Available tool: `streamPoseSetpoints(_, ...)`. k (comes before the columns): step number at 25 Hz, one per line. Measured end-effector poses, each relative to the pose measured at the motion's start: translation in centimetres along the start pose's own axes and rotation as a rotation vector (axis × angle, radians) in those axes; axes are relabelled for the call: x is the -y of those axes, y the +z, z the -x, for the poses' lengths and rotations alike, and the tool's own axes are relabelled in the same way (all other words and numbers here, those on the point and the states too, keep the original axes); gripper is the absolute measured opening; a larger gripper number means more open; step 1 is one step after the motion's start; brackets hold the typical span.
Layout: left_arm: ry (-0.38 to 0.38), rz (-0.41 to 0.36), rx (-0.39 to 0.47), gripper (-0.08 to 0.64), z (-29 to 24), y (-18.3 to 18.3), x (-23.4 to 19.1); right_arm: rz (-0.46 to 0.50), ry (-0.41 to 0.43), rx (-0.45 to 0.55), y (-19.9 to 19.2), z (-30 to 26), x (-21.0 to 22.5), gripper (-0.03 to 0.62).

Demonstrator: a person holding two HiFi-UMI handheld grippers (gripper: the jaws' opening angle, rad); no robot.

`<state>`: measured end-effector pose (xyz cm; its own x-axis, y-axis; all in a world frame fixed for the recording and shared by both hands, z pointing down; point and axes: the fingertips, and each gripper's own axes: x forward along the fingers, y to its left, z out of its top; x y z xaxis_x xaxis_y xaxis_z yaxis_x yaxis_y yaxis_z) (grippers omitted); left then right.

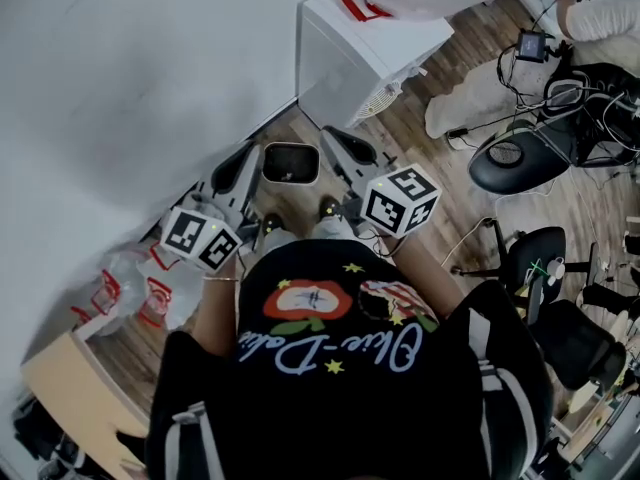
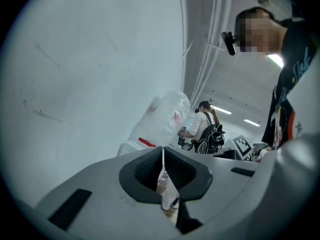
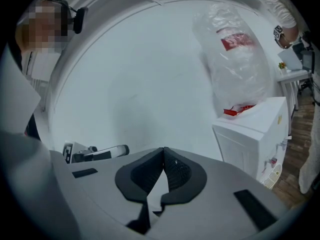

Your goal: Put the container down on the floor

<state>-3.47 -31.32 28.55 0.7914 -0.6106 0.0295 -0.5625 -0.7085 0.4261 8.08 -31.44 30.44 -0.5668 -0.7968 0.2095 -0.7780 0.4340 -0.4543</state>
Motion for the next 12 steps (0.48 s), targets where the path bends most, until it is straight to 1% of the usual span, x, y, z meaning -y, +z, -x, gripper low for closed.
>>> streamPoseSetpoints(1, 0.000, 0.006, -0.001, 0.011, 0.0, 0.0, 0.1, -0.002, -0.005, 0.008, 0.0, 0.1, 0.0, 0.000)
streamPoseSetpoints(3, 0.001, 0.044, 0.006, 0.011, 0.1, -0.1, 0.2, -0.006, -0.011, 0.016, 0.0, 0.3, 0.0, -0.002)
streamPoseSetpoints(5, 0.001, 0.066, 0.009, 0.011, 0.1, 0.0, 0.3, 0.002, -0.001, 0.013, 0.0, 0.3, -0.3, -0.002)
streamPoseSetpoints(9, -0.012, 0.041, 0.003, 0.011, 0.3, 0.3, 0.9, 0.050, 0.013, 0.020, 0.2, 0.6, -1.1, -0.002)
streamPoseSetpoints(12, -0.025, 0.030, 0.002, 0.011, 0.4, 0.6, 1.5, 0.042, 0.012, 0.024, 0.4, 0.9, -1.1, -0.002)
